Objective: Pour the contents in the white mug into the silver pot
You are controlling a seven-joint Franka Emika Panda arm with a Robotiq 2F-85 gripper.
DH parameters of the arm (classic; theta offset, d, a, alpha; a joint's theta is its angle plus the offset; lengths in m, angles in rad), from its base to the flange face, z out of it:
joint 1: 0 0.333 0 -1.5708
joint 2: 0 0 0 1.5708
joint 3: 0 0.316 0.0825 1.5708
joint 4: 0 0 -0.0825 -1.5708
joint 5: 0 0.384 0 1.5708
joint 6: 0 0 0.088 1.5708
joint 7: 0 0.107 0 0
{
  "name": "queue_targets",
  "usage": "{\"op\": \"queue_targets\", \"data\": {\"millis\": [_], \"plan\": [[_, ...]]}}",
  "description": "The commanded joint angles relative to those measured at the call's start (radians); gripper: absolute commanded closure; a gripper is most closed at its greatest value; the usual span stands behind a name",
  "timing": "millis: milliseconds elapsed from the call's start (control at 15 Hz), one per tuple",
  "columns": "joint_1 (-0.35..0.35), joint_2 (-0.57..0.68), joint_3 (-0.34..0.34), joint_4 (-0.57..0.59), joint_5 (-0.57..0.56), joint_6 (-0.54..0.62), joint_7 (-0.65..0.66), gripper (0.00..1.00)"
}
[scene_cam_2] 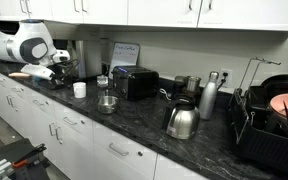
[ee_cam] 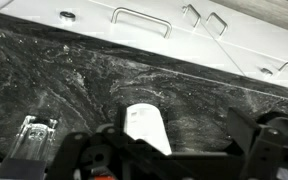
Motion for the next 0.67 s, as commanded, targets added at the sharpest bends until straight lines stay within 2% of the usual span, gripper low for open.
{"op": "queue_targets", "data": {"millis": [0, 333, 600], "plan": [[-0.046, 0.081, 0.008, 0.056, -0.104, 0.031, 0.029, 0.00], [-0.046, 0.154, -0.018, 0.122, -0.188, 0.025, 0.037, 0.00], [-0.042, 0.201, -0.032, 0.164, -0.204, 0.024, 0.016, 0.00]]}}
